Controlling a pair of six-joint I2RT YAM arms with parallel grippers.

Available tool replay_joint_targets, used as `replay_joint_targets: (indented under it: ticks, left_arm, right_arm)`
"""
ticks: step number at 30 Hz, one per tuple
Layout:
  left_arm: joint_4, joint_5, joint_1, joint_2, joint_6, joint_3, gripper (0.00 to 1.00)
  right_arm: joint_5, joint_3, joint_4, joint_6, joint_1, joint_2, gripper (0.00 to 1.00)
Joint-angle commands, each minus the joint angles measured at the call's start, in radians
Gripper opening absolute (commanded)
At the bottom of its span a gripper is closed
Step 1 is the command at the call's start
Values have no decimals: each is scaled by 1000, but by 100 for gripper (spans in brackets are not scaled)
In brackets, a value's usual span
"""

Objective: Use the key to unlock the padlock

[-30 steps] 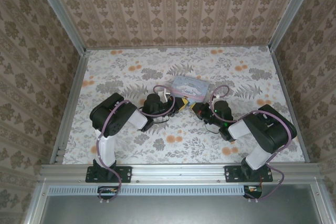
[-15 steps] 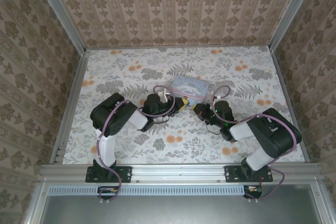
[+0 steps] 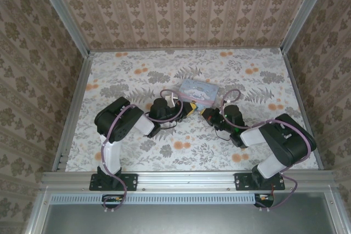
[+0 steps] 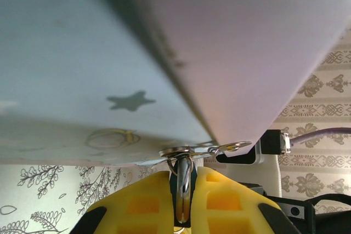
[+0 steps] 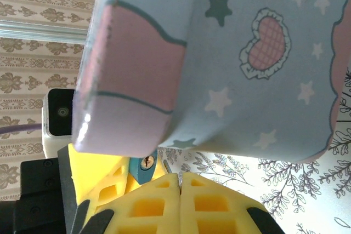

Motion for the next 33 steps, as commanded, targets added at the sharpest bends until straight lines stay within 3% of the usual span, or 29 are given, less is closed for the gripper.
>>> replay_joint_targets:
  ticks: [1,33]
  left_arm:
    - [55,-12,4,8,9,-11,0]
    - [63,-14,-25,-31,-54,18,0]
  right_arm:
    - [10,19,-29,-22,6,-35,0]
    - [14,52,83,16,6,30,0]
